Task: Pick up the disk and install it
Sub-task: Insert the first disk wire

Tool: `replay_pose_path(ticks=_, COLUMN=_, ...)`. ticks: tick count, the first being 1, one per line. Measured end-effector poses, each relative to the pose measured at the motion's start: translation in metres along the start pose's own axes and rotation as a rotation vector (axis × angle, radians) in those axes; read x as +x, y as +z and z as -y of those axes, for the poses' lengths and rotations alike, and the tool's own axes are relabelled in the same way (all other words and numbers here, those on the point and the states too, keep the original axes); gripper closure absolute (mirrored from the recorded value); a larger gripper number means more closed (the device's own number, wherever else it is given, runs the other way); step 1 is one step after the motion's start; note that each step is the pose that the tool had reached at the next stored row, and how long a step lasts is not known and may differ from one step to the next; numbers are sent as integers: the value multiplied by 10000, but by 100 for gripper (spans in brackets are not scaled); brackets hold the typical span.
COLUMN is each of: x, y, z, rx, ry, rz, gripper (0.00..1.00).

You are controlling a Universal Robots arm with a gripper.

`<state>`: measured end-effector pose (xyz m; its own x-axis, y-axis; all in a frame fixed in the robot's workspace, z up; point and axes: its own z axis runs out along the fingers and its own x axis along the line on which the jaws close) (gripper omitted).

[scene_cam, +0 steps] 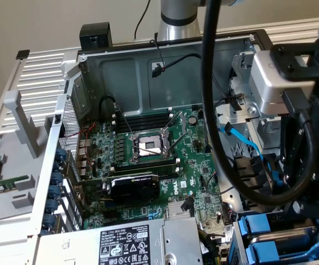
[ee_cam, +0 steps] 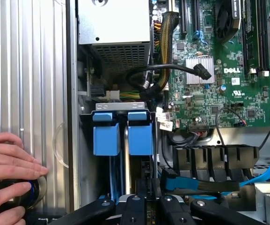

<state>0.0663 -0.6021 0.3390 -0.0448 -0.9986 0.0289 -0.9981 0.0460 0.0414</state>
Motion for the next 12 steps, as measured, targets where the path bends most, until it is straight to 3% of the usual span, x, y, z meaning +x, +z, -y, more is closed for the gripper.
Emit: replay_pose_path(ticks=12, x=-12, y=6, z=-10, rx=23, ry=2, rz=-34, gripper=83)
